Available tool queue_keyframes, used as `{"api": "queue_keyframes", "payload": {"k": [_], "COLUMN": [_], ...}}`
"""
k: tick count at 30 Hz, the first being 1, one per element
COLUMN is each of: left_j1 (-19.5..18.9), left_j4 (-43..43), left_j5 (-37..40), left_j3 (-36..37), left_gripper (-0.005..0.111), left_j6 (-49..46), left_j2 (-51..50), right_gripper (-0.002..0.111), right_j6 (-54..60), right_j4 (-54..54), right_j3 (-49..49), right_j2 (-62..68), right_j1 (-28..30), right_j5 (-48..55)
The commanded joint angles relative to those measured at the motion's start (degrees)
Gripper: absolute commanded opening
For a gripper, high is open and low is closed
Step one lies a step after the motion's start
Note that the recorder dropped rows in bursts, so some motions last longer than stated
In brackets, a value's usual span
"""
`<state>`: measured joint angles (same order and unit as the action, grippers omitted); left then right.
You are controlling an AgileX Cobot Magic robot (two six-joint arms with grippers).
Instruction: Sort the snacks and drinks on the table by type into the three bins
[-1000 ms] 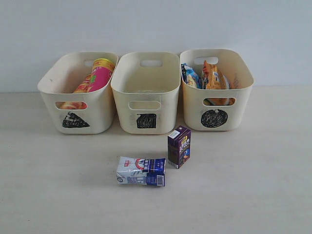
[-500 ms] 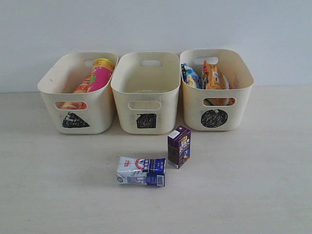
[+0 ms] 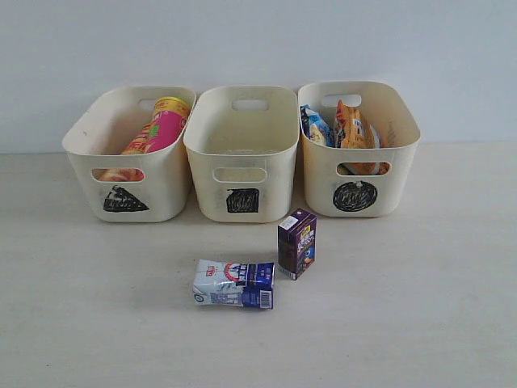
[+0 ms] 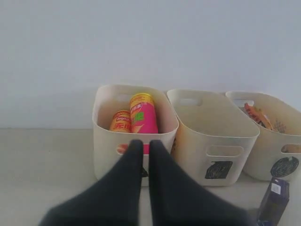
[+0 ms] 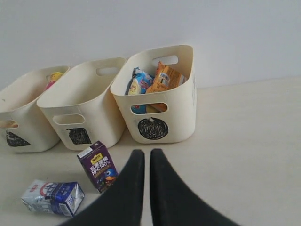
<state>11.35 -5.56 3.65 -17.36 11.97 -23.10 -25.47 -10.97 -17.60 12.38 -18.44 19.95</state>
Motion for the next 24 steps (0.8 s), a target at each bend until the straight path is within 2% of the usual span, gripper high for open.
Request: {"api": "queue_keyframes", "payload": {"k": [1,4,8,12,15,17,21,23,24], "left_j1": [-0.25,-0.25,-0.25,-0.73,-2.93,-5.07,-5.77,-5.77,-5.77], "left_j4": [-0.33,-0.33,0.63,3.38,3.91,5.56,5.56,5.56,5.56], "left_j5": [-4.57,-6.25,-6.82,-6.7,-6.7,-5.86,-5.57,-5.57,-5.57], "left_j3": [3.23,4.13,4.37,4.71,4.71,4.71,4.71,4.71,4.71], "left_gripper": [0.004,0.004,0.004,0.004,0.004,0.004,0.004,0.004,0.004], "left_j6": [-0.36,0.0,0.01,0.32,0.32,0.32,-1.35,-1.46,-1.46], "left_j2": [0.14,0.14,0.14,0.14,0.14,0.14,0.14,0.14,0.14], "right_gripper": [0.002,0.002,0.002,0.002,0.002,0.003,0.004,0.018,0.036], "right_j6": [0.72,3.16,11.17,16.01,28.54,31.47,35.98,38.16,40.15], "right_j4": [1.44,1.44,1.44,1.92,7.45,9.89,12.73,15.61,18.29], "right_j3": [0.24,-1.39,-10.38,-24.29,-35.39,-41.44,-51.87,-56.7,-60.18], "right_j2": [5.54,10.95,24.05,42.27,54.99,61.31,73.03,78.9,82.81], "right_j1": [0.06,-1.1,-6.28,-13.6,-19.99,-23.22,-24.71,-24.71,-24.71], "right_j5": [-6.59,-7.29,-2.79,11.77,22.11,25.48,31.2,36.76,40.86]}}
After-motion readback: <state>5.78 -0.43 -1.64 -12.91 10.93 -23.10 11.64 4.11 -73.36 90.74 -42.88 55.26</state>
